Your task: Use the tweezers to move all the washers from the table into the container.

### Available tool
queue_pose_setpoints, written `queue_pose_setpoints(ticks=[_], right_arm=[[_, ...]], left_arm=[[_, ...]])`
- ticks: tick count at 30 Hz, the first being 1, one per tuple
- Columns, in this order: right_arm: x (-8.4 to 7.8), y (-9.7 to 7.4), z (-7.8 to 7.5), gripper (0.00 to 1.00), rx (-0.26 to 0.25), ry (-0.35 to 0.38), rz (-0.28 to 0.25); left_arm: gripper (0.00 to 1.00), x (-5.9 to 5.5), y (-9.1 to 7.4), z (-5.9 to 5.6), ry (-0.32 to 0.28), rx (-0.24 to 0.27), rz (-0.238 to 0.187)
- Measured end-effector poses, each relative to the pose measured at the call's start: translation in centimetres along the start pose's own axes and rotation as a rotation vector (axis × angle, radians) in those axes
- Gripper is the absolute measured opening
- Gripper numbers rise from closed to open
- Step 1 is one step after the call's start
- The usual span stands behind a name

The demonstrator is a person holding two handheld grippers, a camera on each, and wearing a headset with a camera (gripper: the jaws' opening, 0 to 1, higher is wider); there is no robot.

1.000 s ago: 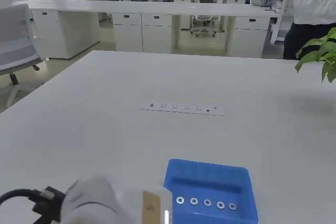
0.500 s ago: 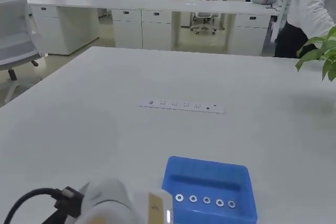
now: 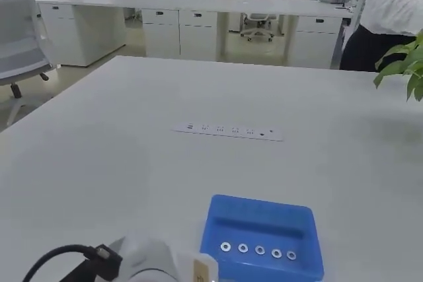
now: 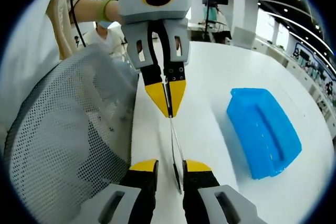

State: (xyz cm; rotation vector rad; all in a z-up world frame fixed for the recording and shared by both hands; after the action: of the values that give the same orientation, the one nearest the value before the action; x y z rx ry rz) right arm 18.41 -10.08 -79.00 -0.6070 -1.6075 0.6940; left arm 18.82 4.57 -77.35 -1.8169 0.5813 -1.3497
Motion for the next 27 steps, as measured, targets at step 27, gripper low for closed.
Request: queue_pose_setpoints(ticks=[27], right_arm=[[-3.1, -8.8, 1.1, 0.39, -0.341, 0.344, -0.136]], left_arm=[[0.0, -1.2, 2.2, 1.3, 0.025, -0.01, 0.144]])
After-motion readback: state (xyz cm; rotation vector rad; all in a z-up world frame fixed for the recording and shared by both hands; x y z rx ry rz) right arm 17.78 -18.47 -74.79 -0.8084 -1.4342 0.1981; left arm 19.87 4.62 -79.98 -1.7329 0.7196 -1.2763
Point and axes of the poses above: the centre of the closed fingertips' face, and the gripper's own axes: y roughly forward along the fingers, z roughly to its left, x roughly out of its top, the point moved 8 cm from there along -y, roughly backward along the fingers, and after that the axes turned 12 degrees about -y, right-handed, at the moved point
